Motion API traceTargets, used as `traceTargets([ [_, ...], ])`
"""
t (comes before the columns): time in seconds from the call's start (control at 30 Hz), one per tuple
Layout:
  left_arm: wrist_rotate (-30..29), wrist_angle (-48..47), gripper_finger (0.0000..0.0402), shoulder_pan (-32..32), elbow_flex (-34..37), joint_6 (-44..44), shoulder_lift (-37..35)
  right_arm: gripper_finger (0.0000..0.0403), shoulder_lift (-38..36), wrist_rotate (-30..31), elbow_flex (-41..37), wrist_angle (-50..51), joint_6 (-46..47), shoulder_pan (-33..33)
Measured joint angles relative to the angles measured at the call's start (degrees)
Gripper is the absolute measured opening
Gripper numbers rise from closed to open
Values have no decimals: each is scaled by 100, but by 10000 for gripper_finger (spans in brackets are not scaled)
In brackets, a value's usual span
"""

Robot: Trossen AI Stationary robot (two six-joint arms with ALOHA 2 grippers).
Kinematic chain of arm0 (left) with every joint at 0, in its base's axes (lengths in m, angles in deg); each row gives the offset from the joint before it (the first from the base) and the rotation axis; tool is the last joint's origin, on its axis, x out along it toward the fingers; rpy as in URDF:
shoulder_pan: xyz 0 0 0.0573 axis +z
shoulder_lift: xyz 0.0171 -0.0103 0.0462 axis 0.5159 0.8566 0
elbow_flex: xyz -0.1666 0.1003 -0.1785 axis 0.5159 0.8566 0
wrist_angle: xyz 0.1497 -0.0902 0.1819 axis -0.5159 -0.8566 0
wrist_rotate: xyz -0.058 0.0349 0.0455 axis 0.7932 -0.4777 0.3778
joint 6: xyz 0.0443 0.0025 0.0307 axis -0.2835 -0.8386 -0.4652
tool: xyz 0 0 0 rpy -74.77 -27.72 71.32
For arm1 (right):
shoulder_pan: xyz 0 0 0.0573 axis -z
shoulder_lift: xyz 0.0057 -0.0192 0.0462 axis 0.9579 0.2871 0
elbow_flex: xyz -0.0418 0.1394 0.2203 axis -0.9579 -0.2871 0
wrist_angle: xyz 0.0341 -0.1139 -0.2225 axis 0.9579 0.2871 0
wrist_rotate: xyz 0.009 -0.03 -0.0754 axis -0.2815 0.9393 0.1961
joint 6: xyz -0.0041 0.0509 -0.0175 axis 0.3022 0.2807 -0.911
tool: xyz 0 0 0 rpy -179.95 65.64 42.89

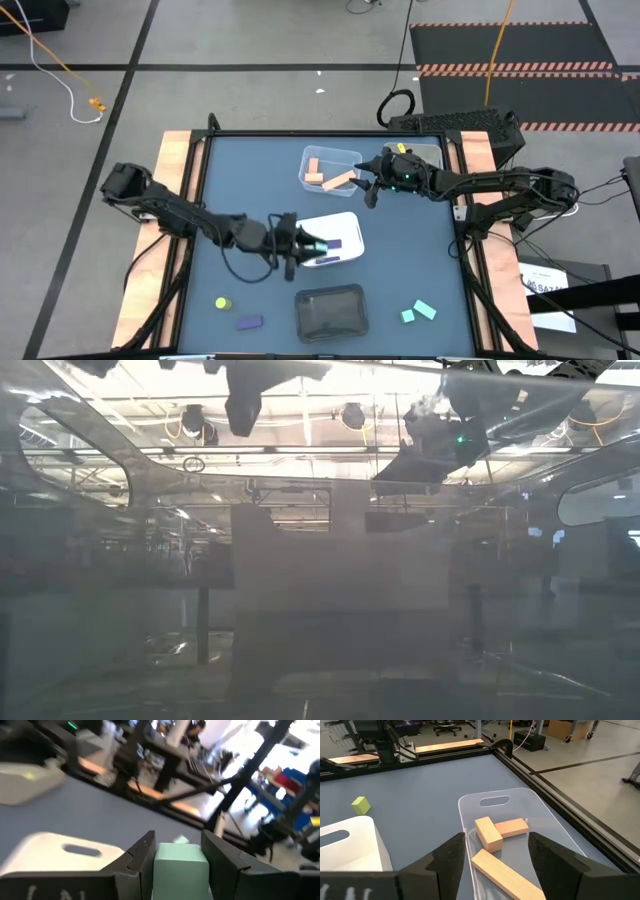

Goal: Sort & place blocks by color
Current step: Put the top light-blue square block into the transparent black bin

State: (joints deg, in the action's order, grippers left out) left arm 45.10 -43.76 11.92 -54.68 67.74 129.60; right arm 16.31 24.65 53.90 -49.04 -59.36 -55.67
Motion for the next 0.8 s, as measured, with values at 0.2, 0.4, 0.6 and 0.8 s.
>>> traceTargets([
  [0.2,-2,-242,132,-626,-559,30,569,210,0,1,0,-7,0,0],
  [0.4,-55,-269,132,-1080,-927,98,1224,210,0,0,1,-15,0,-2],
  [0.6,-141,-255,132,-1331,-1127,94,1687,210,0,0,1,-38,0,-1],
  [0.8,-206,-261,189,-1449,-1215,69,2008,210,0,-1,2,-44,0,-1],
])
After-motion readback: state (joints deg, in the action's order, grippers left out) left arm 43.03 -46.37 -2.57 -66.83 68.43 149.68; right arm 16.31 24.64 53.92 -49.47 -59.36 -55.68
